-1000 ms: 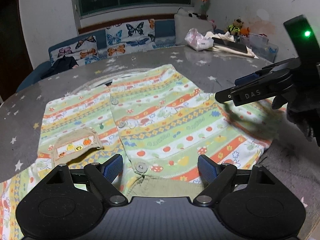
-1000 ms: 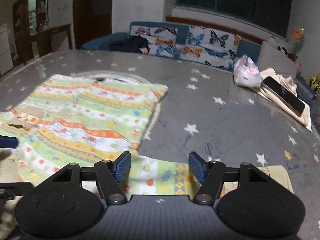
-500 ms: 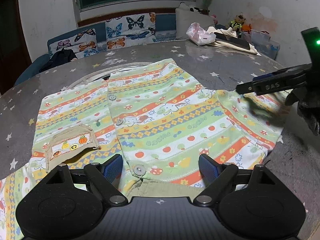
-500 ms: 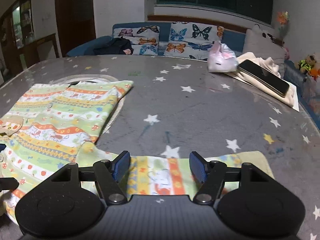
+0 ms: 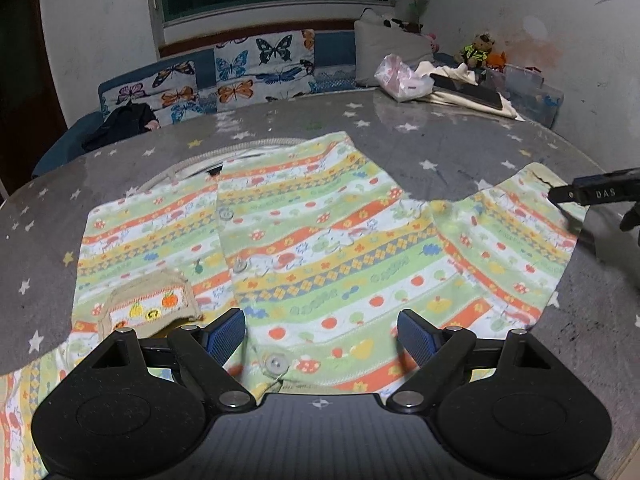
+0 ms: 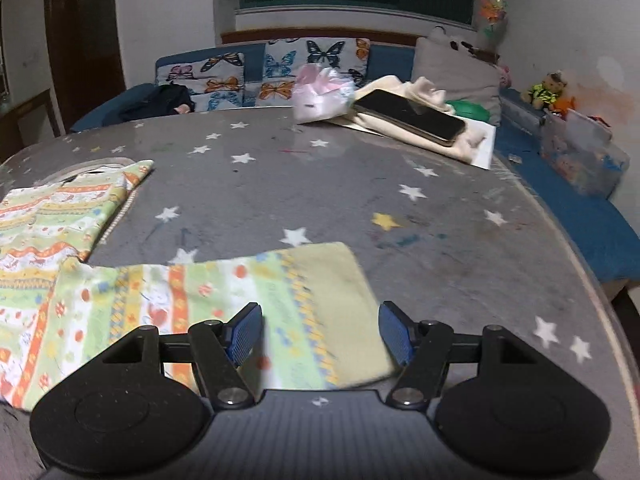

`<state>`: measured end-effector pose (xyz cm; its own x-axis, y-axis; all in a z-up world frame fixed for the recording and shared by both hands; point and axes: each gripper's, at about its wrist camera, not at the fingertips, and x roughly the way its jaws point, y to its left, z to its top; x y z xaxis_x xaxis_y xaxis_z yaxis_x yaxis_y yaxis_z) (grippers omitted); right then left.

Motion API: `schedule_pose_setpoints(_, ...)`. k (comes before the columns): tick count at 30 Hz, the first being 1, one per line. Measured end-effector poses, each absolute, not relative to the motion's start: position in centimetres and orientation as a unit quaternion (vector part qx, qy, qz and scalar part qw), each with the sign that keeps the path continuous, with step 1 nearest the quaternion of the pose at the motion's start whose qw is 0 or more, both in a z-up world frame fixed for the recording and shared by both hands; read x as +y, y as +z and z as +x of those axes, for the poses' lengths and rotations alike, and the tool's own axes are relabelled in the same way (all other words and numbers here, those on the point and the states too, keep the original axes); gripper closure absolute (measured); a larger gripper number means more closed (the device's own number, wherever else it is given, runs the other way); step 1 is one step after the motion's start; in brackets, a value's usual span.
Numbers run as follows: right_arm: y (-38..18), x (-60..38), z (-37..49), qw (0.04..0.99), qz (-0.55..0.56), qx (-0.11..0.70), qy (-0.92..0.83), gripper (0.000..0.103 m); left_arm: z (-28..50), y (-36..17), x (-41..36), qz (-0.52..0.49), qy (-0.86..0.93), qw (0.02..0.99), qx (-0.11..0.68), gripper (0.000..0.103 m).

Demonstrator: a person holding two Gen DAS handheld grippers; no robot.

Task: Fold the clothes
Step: 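Grasp the sleeve cuff with the right gripper and lift it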

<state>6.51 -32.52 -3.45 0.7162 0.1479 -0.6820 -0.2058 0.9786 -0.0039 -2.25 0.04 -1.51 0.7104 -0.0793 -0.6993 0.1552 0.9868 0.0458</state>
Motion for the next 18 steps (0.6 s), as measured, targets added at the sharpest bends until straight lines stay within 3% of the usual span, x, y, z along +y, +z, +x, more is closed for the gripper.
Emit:
schedule_pose_setpoints(8,-3.8,-33.7,6.9,0.924,-0.019,0.371,0.089,0.044,-2.4,-1.5,-0.3,0.054,-0.059,0.923,0.376,0.017)
schedule_pose_setpoints(11,-3.6,-33.4,6.7,0.923,-0.014,0.373,0.093,0.058,-2.5,-1.5,-0.2,0.053,-0.055,0.923,0.377,0.017)
schedule_pose_setpoints(13,-3.4,-33.2,6.6,0.921,-0.007,0.376,0.099,0.077,-2.6,-1.5,-0.1,0.052,-0.054,0.923,0.377,0.017)
schedule_pose_setpoints(15,-3.2,-33.2,6.6,0.919,0.004,0.380,0.103,0.088,-2.7,-1.4,0.0,0.051,-0.054,0.924,0.374,0.017)
schedule_pose_setpoints(18,-2.6,-33.1,6.5,0.918,0.024,0.379,0.111,0.094,-2.9,-1.1,0.2,0.048,-0.053,0.926,0.370,0.017)
